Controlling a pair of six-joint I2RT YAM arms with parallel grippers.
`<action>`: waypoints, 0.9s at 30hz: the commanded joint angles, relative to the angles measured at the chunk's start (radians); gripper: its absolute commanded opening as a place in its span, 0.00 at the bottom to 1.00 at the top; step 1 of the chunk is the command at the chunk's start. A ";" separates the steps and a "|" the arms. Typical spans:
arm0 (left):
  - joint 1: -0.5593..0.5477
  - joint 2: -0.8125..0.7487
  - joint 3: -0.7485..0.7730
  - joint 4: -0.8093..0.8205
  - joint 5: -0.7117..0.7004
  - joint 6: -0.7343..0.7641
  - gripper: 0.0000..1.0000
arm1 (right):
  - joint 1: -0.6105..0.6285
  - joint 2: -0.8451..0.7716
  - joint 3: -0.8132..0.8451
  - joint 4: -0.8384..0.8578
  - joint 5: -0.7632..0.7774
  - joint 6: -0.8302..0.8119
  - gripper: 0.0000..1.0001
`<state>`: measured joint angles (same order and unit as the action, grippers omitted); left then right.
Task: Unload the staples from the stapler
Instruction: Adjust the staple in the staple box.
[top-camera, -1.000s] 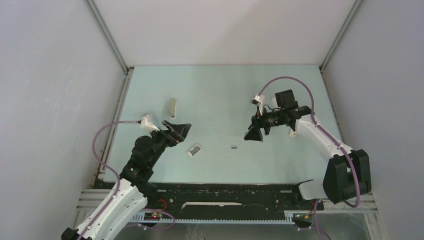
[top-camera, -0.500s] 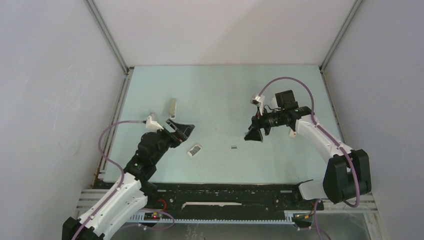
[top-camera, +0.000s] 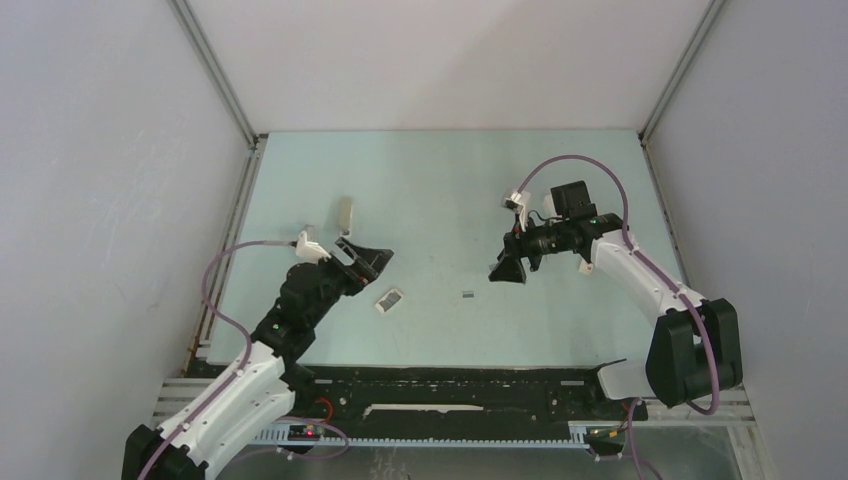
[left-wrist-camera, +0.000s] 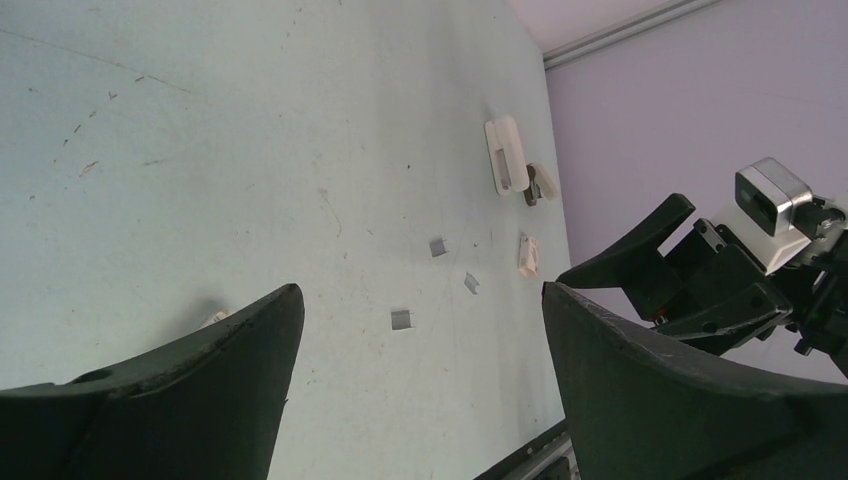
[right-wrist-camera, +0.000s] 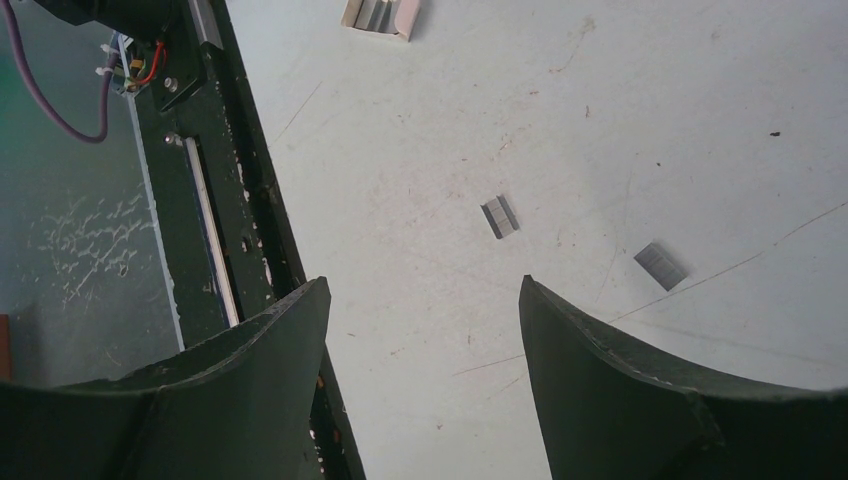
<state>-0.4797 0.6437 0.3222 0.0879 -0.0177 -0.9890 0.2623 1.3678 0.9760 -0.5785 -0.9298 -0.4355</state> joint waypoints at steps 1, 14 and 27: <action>-0.009 0.004 -0.011 0.032 0.010 -0.023 0.94 | -0.006 -0.028 0.001 0.020 -0.024 0.014 0.79; -0.014 0.018 -0.007 0.033 0.010 -0.033 0.94 | -0.008 -0.029 0.001 0.019 -0.024 0.012 0.79; -0.020 0.022 -0.006 0.037 0.010 -0.036 0.94 | -0.008 -0.029 0.001 0.017 -0.025 0.012 0.79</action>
<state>-0.4934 0.6613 0.3222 0.0902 -0.0143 -1.0138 0.2619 1.3678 0.9760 -0.5785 -0.9302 -0.4351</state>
